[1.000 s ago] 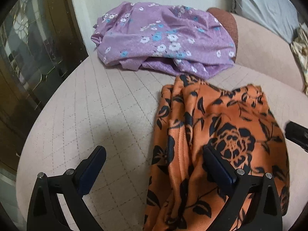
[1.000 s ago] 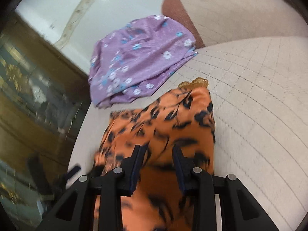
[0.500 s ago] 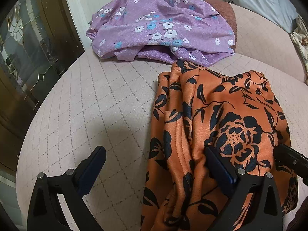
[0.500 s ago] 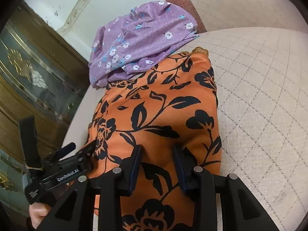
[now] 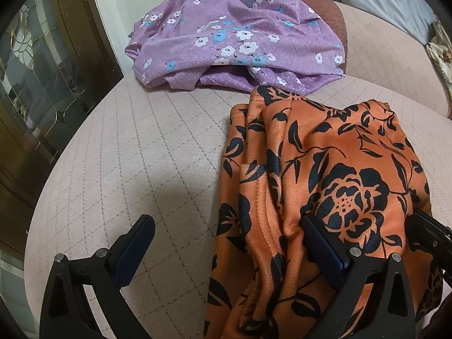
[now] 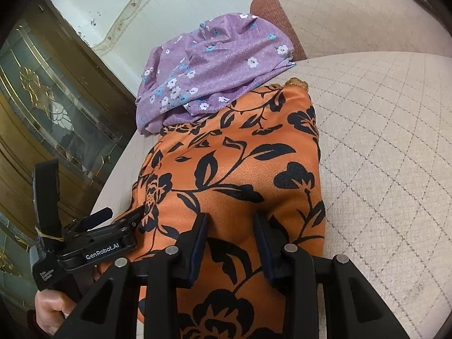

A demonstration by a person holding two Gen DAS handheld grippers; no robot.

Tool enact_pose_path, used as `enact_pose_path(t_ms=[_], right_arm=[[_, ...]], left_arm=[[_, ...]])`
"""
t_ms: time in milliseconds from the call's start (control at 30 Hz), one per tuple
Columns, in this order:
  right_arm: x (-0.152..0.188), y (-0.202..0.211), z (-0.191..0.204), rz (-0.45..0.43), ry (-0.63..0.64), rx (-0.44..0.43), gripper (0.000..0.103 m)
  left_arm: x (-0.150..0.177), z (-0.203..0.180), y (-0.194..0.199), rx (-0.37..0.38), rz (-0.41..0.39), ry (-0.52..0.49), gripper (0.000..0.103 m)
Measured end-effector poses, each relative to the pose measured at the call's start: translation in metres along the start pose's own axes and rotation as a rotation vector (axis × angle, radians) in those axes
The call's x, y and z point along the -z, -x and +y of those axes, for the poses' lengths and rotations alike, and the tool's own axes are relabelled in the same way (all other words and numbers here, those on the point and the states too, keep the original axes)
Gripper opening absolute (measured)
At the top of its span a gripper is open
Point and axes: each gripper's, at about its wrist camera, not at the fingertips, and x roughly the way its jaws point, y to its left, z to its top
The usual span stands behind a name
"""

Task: Fold small clothes

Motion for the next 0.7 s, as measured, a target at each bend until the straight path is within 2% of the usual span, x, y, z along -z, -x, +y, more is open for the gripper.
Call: enact_pose_path(t_ms=[267,400,500,567,700], right_arm=[[0.006,0.001,0.004,-0.034,0.035,0.022,0.039],[0.004,0.002,0.004,-0.021,0.029,0.025,0.039],[-0.011,0.007,0.007,0.039,-0.018,0.015,0.039],[-0.025,0.008,0.012,0.058,-0.028,-0.034,0.039],[-0.056,-0.005,0.045,0.045,0.045,-0.056,0.039]], left_arm=[[0.001,0.0,0.0,0.002,-0.001,0.007,0.103],[0.0,0.008,0.005,0.034,0.015,0.036,0.103],[0.002,0.022,0.014,0.072,0.029,0.082,0.103],[0.006,0.029,0.018,0.069,0.022,0.094,0.103],[0.017,0.032,0.02,0.083,0.017,0.067,0.103]])
